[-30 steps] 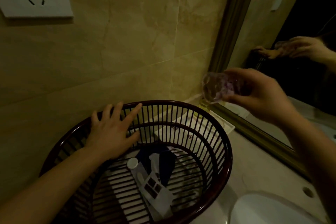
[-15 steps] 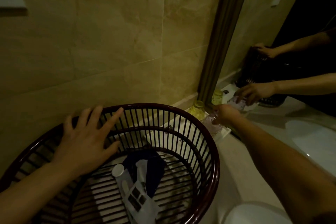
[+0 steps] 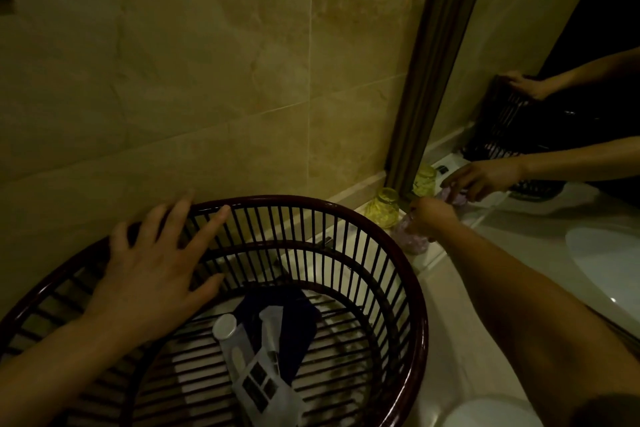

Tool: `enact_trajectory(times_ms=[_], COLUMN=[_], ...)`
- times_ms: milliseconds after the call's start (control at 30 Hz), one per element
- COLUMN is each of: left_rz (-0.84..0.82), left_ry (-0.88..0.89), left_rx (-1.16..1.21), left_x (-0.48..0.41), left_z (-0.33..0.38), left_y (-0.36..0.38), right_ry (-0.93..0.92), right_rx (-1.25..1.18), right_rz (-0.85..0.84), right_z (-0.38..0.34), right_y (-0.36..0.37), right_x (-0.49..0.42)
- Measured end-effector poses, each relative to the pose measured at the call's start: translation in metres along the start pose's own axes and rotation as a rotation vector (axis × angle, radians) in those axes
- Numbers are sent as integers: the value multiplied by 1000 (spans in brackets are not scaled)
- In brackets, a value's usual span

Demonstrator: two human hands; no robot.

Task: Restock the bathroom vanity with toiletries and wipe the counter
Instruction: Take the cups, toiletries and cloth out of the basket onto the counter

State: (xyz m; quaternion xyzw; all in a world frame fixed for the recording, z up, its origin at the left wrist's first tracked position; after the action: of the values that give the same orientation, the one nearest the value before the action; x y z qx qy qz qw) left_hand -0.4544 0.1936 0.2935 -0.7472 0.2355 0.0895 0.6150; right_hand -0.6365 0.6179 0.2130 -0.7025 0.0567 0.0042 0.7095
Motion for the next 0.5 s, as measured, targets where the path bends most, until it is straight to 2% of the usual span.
enact_trajectory(times_ms=[333,500], left_rz=[41,61], left_ry=[11,16], left_rx=[9,45], left_x=[1,2], left_z=[-1,0], left_y=[1,3], right_ry=[31,68], right_rx=[-29,-82], right_rz=[2,167], right_z=[4,6], right_y=[8,-22], right_x=[7,15])
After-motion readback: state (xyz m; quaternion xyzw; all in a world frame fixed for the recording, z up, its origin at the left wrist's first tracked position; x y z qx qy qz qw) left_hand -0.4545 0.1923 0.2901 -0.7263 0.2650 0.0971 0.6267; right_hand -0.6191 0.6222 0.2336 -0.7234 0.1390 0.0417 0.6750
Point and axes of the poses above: each hand's wrist, its own x-axis away from the middle knuckle, its own y-axis out of the palm, z = x × y, the point moved 4 cm from there along -x, towards the middle knuckle, and after that the axes turned 13 degrees about z, right-handed, at the moved point
